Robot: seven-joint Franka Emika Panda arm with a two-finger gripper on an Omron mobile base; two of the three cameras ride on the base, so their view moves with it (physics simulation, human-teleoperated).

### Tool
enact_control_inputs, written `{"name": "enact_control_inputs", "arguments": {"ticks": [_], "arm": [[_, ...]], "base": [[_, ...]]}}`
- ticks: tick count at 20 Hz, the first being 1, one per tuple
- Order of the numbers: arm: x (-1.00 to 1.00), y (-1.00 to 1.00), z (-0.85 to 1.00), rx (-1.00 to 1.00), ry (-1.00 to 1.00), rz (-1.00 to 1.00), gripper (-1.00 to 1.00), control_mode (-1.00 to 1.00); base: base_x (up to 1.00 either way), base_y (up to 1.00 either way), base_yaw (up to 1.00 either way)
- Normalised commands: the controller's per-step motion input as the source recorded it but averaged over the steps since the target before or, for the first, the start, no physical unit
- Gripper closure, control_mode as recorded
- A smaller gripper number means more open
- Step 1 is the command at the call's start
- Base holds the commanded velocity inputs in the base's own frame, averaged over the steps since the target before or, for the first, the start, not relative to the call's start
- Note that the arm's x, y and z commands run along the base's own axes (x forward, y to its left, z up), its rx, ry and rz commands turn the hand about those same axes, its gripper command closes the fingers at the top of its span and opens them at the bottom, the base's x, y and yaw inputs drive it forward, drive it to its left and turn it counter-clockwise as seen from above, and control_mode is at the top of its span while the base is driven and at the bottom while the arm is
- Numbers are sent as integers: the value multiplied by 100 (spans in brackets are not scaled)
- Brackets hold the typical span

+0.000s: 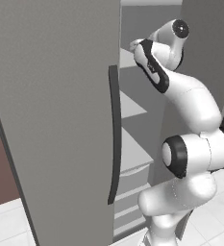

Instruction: Take the kiwi, cucumber, and lemon wedge from the freezer and place them in the bowl on the counter.

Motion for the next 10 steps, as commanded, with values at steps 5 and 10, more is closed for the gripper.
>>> {"name": "enact_control_inputs", "arguments": {"ticks": [5, 10], "arm": [[-62, 0, 32, -6, 15, 0, 100, -100], [-83, 1, 0, -5, -1, 0, 100, -100]], "base": [[0, 0, 0], [0, 0, 0]]}}
